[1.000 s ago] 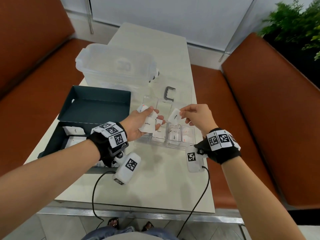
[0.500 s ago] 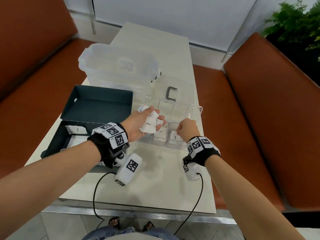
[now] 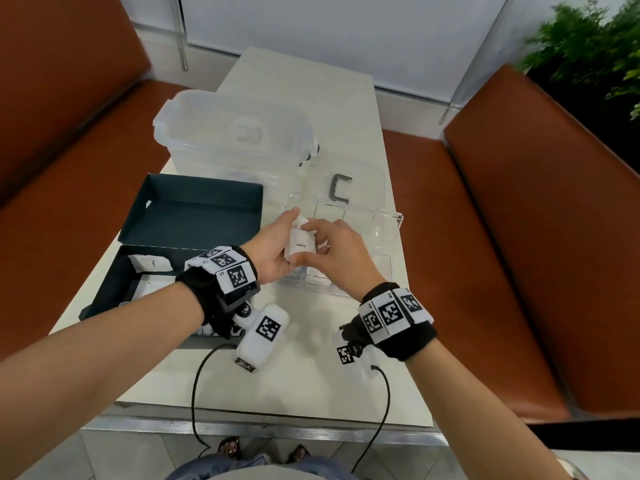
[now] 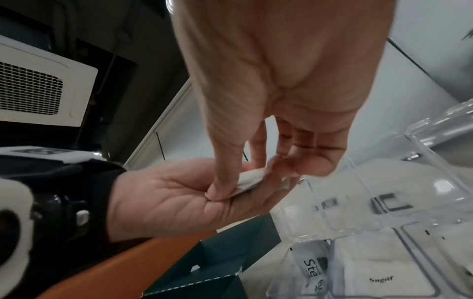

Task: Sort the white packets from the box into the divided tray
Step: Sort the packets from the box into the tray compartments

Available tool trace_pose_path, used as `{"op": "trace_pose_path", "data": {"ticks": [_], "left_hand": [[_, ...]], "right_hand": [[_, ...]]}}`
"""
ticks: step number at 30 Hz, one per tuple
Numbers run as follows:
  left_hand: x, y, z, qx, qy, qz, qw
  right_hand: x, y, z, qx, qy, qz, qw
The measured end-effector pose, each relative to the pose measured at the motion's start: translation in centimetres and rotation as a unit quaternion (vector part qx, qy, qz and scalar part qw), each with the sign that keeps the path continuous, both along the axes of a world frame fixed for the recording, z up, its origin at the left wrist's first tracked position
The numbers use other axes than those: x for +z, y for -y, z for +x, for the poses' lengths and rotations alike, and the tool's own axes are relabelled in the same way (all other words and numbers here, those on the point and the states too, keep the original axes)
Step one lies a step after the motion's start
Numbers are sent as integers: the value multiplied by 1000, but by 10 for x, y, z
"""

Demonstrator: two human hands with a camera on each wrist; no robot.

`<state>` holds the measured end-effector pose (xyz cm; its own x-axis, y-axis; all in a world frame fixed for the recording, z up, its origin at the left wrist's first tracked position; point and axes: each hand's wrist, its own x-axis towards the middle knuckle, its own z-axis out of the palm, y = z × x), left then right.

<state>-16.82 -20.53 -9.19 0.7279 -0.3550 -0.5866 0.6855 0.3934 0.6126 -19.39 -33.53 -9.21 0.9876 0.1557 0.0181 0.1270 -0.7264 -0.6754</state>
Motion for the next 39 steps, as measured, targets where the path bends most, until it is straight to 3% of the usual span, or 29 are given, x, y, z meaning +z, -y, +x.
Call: {"op": "trace_pose_path", "data": {"ticks": [8, 11, 16, 19, 21, 26, 31, 36, 39], "left_hand": [[-2, 3, -1, -12, 46, 13, 999], [-4, 2, 0, -2, 40, 28, 999], [-11, -4, 4, 5, 41, 33, 999], [-13, -2, 3, -1, 64, 48, 997], [-16, -1, 2, -3, 102, 96, 990], [-21, -3, 9, 5, 220, 203, 954], [-17, -16, 21, -120, 325, 298, 889], [-18, -21, 28, -58, 315, 296, 900], [-21, -25, 28, -52, 305, 292, 905]], "right_hand": [[2, 15, 8, -95, -47, 166, 980], [6, 19, 10, -133, -94, 280, 946], [10, 21, 9, -204, -101, 465, 856], [8, 19, 6, -188, -126, 492, 840], [5, 18, 3, -166, -144, 481, 849], [6, 28, 7, -159, -161, 370, 901], [12, 36, 20, -111, -96, 168, 975], [0, 36, 29, -167, -103, 133, 971], [-15, 31, 31, -193, -152, 78, 966]]}}
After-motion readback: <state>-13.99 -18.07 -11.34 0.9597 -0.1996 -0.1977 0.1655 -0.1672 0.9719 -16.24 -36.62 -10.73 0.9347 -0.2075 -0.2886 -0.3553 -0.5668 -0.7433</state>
